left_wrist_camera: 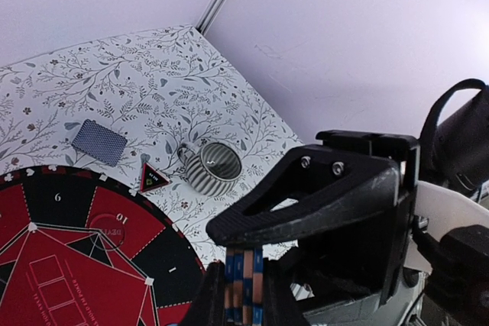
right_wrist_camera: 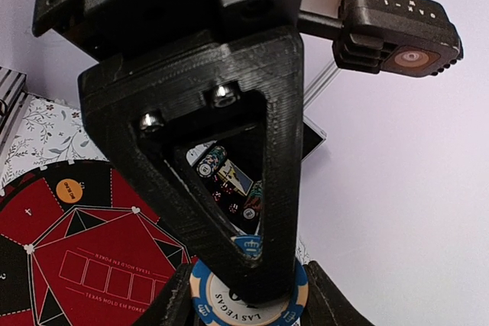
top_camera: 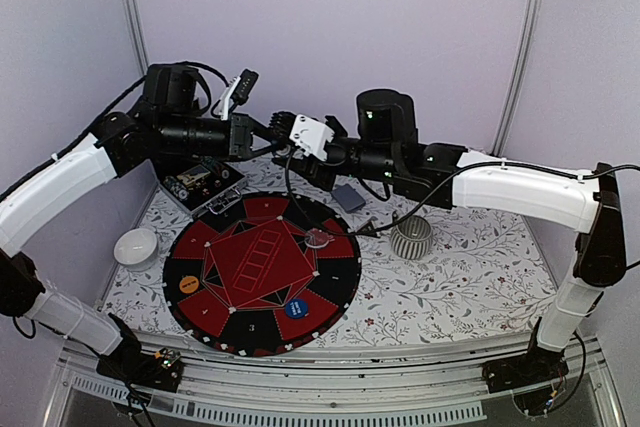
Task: Distribute texas hold em gaming equipment
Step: Pass from the left arm to the right
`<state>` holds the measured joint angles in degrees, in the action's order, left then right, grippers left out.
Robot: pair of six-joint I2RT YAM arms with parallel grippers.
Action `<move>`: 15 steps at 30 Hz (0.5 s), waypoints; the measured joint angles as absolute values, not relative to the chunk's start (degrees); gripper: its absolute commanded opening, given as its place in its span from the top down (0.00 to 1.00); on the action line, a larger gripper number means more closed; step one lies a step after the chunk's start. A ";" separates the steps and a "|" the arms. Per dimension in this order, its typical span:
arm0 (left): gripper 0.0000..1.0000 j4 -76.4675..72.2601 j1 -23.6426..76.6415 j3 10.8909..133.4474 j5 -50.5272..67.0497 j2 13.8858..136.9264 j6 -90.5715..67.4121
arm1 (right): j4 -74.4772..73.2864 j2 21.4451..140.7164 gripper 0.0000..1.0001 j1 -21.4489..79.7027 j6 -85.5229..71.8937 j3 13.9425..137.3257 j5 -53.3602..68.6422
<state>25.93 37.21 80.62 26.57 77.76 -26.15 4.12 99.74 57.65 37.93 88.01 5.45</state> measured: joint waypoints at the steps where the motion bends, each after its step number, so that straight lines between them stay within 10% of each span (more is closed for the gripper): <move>1: 1.00 25.96 37.21 80.60 26.52 77.76 -26.15 | 4.08 99.74 0.97 57.65 37.89 88.05 5.21; 15: 0.27 26.20 37.19 77.80 25.89 77.73 -25.82 | 0.78 99.74 0.99 57.69 34.24 87.99 3.79</move>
<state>26.20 37.19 77.80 25.89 77.73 -25.82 0.78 99.74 57.69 34.24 87.99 3.79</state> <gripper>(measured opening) 0.655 0.413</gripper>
